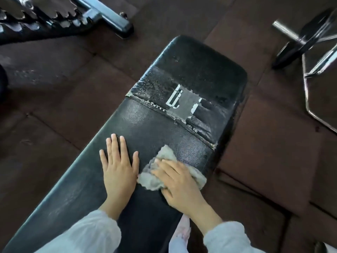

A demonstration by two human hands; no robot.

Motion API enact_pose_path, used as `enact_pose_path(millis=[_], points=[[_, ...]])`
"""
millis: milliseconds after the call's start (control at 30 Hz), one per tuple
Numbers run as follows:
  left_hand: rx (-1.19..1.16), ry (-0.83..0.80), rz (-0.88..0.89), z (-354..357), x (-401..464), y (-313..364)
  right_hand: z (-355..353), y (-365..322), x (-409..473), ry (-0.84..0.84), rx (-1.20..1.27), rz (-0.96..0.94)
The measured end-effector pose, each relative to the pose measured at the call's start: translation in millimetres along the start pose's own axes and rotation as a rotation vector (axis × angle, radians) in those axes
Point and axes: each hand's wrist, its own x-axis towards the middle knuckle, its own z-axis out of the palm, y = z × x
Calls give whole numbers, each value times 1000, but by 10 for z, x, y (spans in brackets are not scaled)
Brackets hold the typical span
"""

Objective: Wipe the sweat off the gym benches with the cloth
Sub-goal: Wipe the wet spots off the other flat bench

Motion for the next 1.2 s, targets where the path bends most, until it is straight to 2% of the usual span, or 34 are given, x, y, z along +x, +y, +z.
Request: enact_pose_path(millis=[100,200,367,433,567,667,767,833,967,1033,1067,1200], points=[[-44,-50,-45,-56,25,50,-51,155,-250,71,-21,11],[-15,-44,7,-83,135,151,-114,260,-85,137,-97,54],[-7,-32,102,-74,338,478,-252,519,346,51,-304,-167],[-8,-26,154,-50,461,605,-403,757,536,65,-360,-192],[-33,-25,114,39,719,810,-594,1251,827,90,-248,-40],[-46,-42,82,91,797,898,-723,1580,944,140,-231,159],[-72,18,25,127,859,915,-868,1741,1054,206,-221,255],[-103,28,-21,157,846,905,-870,1675,1053,187,-184,168],[-99,13,-54,166,832,917,-814,1529,856,-37,-109,-265],[-82,21,-53,159,828,908,-853,1625,922,-72,-146,-375],[-76,27,-49,161,820,899,-853,1673,985,-58,-163,-352],[-56,58,-30,188,807,878,-771,1577,1300,42,-83,-25]])
